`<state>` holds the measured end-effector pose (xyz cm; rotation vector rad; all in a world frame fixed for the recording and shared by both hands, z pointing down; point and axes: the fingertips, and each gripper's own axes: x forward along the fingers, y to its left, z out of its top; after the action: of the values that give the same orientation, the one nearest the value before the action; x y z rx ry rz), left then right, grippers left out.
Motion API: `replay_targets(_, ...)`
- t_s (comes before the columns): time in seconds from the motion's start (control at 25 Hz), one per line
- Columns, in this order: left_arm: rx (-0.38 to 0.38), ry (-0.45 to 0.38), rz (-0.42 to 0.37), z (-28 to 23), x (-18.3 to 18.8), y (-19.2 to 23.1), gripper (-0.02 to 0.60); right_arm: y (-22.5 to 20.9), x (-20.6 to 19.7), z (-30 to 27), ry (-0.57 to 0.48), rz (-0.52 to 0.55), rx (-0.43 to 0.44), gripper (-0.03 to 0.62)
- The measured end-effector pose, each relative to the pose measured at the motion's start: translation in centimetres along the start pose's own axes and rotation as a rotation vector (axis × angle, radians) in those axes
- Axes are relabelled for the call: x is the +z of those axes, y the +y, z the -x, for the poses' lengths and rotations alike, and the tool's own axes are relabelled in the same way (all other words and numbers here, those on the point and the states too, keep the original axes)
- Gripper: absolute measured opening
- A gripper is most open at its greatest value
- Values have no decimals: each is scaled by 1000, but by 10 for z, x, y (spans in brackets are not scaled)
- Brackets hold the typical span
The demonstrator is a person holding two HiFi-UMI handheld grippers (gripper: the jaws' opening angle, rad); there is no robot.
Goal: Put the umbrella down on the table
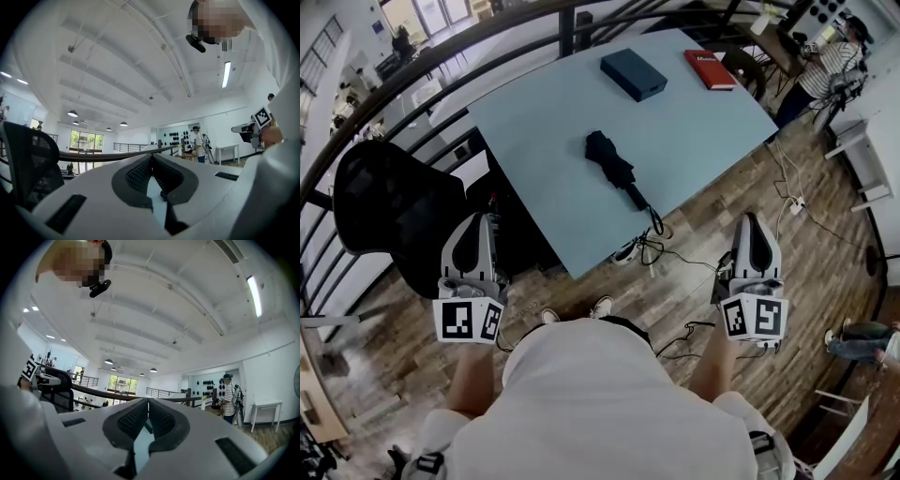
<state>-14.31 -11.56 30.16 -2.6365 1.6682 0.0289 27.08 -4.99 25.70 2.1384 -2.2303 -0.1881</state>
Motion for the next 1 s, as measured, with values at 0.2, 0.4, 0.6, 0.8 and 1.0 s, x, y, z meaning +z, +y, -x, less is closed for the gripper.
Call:
replay_targets(0.2, 5, -8, 2, 2, 1, 4, 23, 17, 4, -11, -1, -4, 43, 21)
replay_targets(0.4, 23, -2, 10, 10, -4, 12, 23, 32, 6, -17, -7, 44, 60, 21)
replay_targets(0.6, 45, -3, 8, 21, -3, 20, 23, 47, 8, -26, -15, 50, 86, 21)
replay_targets(0.8, 52, -2, 6, 26, -2, 27, 23, 63, 14, -33, -33, 45, 113, 21)
replay_targets(1.0, 39, -9, 7, 22, -2, 25, 23, 67, 14, -34, -31, 51, 117, 21)
